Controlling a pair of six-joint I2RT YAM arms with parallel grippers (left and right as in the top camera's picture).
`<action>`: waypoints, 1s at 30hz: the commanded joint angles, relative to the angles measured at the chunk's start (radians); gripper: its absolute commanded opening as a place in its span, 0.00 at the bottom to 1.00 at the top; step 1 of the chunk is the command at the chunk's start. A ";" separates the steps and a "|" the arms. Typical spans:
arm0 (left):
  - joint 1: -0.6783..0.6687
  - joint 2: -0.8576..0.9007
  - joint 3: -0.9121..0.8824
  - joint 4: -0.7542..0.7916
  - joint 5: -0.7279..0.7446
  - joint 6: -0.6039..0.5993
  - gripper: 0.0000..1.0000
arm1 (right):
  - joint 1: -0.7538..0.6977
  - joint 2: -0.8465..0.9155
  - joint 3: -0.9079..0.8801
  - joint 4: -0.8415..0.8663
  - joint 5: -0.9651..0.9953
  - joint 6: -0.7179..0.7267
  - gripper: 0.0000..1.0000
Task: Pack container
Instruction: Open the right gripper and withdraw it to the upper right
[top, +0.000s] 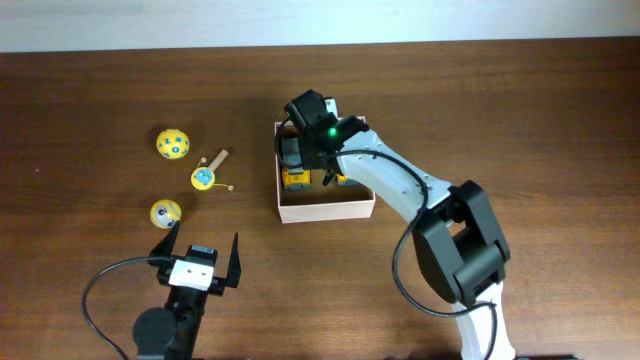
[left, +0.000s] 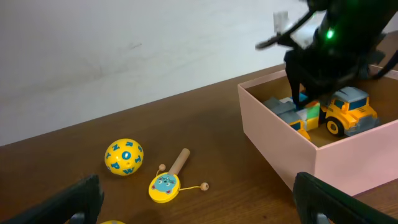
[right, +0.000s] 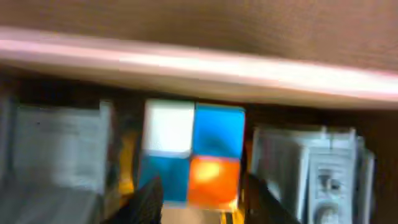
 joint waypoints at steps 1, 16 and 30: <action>0.006 0.000 -0.006 -0.001 -0.004 0.015 0.99 | -0.004 0.022 0.013 -0.003 -0.009 -0.009 0.37; 0.006 0.000 -0.006 -0.001 -0.004 0.015 0.99 | -0.005 0.019 0.165 -0.135 0.008 -0.036 0.37; 0.006 0.000 -0.006 -0.001 -0.004 0.015 0.99 | -0.053 -0.036 0.597 -0.645 0.024 0.052 0.46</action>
